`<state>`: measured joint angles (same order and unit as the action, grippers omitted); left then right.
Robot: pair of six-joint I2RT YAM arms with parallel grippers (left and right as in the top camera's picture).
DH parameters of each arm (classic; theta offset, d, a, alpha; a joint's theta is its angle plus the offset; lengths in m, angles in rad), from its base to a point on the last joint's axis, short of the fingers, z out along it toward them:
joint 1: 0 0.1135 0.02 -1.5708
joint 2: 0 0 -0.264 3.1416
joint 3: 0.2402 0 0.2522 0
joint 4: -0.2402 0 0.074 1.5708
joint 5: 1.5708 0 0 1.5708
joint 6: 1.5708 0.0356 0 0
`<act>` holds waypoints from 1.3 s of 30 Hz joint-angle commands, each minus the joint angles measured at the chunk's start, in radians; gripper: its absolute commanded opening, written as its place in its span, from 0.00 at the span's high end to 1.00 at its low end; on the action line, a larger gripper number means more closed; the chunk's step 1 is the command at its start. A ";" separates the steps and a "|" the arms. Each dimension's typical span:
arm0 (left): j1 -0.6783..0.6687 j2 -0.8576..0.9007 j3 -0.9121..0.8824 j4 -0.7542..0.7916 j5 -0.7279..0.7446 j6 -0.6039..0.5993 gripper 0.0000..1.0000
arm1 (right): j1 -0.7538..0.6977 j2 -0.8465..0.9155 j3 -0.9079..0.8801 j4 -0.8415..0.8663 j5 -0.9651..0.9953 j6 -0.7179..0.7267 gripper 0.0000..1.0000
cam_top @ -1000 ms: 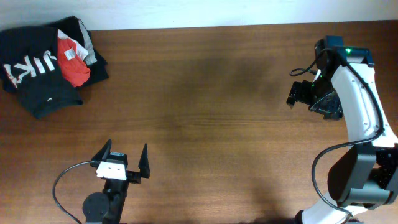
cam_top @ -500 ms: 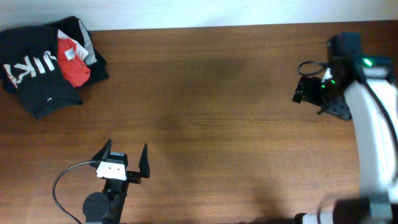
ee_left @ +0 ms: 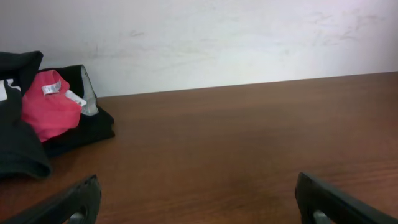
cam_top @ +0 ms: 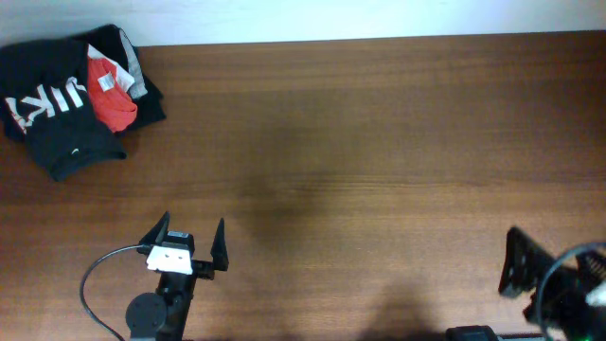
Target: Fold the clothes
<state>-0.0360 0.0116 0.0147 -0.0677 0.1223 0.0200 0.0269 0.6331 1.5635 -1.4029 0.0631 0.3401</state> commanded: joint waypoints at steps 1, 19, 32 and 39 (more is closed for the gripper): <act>0.006 -0.006 -0.006 -0.002 -0.004 0.019 0.01 | 0.006 -0.153 -0.232 0.060 -0.027 0.005 0.01; 0.006 -0.006 -0.006 -0.002 -0.004 0.019 0.01 | 0.006 -0.629 -1.560 1.473 -0.273 -0.077 0.01; 0.006 -0.006 -0.006 -0.002 -0.004 0.019 0.01 | 0.006 -0.629 -1.558 1.330 -0.137 -0.126 0.01; 0.006 -0.006 -0.006 -0.002 -0.004 0.019 0.01 | 0.006 -0.628 -1.558 1.331 -0.137 -0.126 0.01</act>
